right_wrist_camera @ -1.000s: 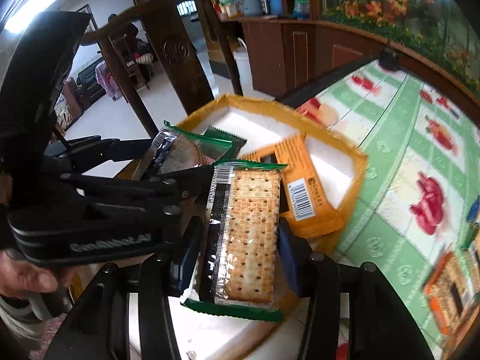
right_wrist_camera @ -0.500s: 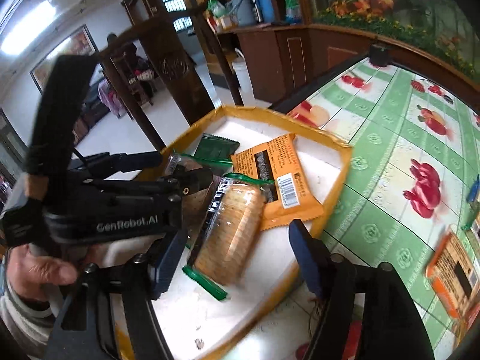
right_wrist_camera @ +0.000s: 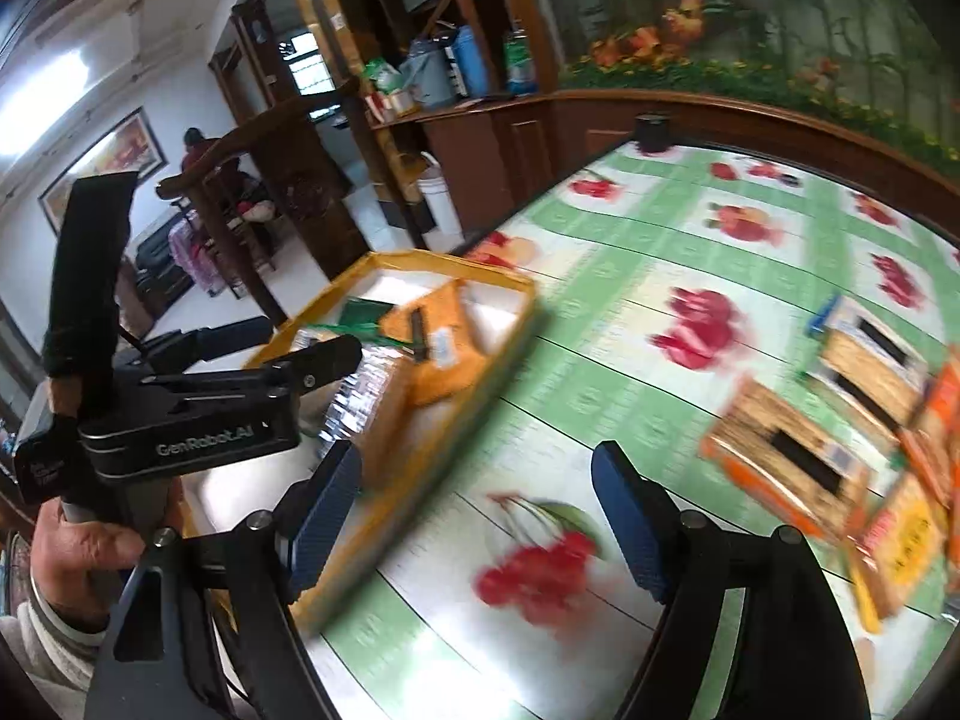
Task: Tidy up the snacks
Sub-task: 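Open both tools to release the cracker packs in the box and withdraw, then move the left tool over the orange-edged rectangular cracker pack, then close the left tool on the cracker pack while the right tool approaches the yellow round biscuit pack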
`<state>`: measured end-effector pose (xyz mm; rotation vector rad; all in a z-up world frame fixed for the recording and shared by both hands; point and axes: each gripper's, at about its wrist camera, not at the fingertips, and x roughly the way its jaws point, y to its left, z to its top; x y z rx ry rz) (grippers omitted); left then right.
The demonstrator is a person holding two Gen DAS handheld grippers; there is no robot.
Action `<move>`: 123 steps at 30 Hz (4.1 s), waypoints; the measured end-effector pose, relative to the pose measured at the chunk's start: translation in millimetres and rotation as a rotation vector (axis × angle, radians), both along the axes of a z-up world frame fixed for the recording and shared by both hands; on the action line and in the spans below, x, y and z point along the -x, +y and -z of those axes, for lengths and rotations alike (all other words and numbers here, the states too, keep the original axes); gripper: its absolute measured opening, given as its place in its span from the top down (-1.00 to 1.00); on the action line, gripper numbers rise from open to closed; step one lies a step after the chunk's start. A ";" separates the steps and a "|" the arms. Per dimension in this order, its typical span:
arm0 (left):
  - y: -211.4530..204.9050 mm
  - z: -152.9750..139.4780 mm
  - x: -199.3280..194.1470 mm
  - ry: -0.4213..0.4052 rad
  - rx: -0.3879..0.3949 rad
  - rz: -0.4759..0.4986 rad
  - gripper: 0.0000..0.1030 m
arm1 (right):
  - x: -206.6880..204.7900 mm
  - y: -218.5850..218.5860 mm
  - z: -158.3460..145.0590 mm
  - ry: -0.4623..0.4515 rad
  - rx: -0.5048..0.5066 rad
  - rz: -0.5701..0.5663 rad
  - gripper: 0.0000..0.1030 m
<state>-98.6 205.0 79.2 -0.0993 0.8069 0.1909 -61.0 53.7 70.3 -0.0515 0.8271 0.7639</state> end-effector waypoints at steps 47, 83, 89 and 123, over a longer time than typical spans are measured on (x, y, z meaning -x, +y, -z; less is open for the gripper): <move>-139.9 33.5 -63.0 0.158 0.139 0.204 -0.74 | -45.9 -205.2 24.1 0.200 -0.155 0.293 -0.58; -164.4 72.4 -99.6 0.256 0.084 0.168 -0.74 | -74.0 -161.0 56.2 0.135 0.191 0.400 -0.57; -160.6 66.7 -100.3 0.245 0.073 0.162 -0.74 | -79.7 -187.3 46.1 0.201 0.006 0.510 -0.59; -179.3 74.2 -98.9 0.225 0.040 0.228 -0.51 | -52.0 -179.9 60.0 0.123 0.171 0.500 -0.43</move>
